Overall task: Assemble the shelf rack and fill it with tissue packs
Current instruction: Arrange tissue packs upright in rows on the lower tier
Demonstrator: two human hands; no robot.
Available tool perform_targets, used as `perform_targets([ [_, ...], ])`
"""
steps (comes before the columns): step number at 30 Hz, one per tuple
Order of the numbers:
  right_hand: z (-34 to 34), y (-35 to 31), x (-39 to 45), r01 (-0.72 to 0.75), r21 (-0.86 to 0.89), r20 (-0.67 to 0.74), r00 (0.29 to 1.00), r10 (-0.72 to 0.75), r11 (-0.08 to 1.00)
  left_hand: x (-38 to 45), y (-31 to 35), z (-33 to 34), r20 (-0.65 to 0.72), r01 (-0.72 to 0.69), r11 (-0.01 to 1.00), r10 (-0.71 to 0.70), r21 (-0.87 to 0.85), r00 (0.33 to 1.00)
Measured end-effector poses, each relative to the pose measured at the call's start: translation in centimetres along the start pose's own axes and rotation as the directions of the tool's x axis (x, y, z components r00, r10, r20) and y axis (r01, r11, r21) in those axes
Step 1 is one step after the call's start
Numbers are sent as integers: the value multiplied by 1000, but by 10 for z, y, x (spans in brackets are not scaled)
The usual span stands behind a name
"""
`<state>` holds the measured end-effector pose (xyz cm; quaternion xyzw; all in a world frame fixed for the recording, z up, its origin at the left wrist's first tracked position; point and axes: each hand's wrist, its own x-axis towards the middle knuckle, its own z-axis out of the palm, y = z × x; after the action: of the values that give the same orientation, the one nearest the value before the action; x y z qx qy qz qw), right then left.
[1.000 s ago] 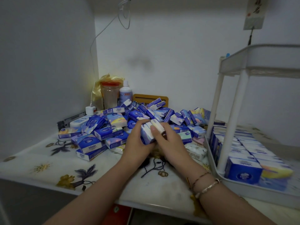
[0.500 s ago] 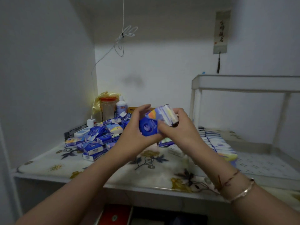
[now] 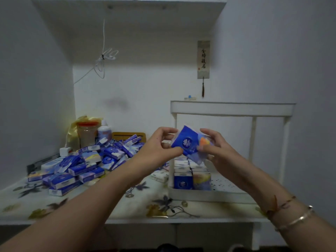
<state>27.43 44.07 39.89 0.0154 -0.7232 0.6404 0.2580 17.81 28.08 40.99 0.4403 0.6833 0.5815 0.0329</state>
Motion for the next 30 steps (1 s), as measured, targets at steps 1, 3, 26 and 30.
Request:
perform_targets([
  [1, -11, 0, 0, -10, -33, 27, 1000, 11, 999, 4, 0, 8, 25, -2, 1000, 1, 28, 1000],
  [3, -33, 1, 1, -43, -160, 90, 994, 58, 986, 13, -3, 25, 75, -4, 998, 0, 60, 997],
  [26, -104, 133, 120, -419, -537, -282, 907, 312, 732, 134, -109, 100, 217, 1, 489, -390, 872, 895],
  [30, -104, 143, 119, -498, -501, -412, 856, 311, 708, 133, -109, 100, 217, 7, 500, -388, 866, 896],
])
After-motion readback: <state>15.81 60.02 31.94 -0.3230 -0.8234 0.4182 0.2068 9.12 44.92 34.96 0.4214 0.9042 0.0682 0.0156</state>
